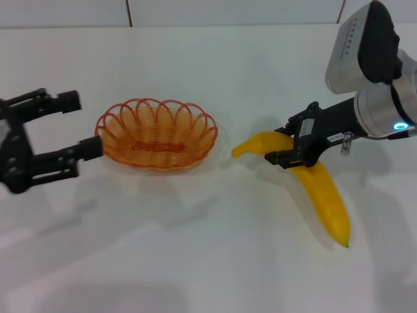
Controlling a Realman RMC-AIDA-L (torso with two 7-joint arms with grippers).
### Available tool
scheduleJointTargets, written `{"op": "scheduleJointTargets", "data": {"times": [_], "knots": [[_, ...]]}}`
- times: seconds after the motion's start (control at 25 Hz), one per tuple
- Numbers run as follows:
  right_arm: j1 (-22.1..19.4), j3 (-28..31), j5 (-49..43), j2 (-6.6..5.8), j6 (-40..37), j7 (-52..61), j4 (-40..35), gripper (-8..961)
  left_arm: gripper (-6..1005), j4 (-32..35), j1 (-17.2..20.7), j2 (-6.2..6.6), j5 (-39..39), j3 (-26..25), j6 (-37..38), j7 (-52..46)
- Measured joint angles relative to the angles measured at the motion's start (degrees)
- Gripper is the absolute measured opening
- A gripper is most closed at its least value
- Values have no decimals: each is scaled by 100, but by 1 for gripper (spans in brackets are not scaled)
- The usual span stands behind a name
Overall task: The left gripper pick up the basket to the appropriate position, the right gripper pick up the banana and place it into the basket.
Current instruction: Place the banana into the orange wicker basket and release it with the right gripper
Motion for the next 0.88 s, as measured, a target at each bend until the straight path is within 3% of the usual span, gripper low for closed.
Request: {"op": "scheduleJointTargets", "data": {"times": [0.12, 0.28, 0.48, 0.64, 0.88], "knots": [[-1, 4, 0, 0, -7, 0, 6, 492, 807, -533, -7, 0, -303, -396, 515, 309], [-2, 6, -1, 0, -10, 6, 8, 492, 805, -1633, -184, 13, -536, -1483, 1507, 736], [-8, -30, -1, 0, -54, 35, 9, 492, 804, -2167, -229, 19, -67, -2721, 1688, 721], [-9, -31, -1, 0, -99, 57, 0, 492, 803, -2159, -368, 25, 779, -3024, 1180, 302], [-1, -25, -1, 0, -177, 68, -33, 493, 801, -2126, -769, 28, 1941, -3070, 594, -135]]}}
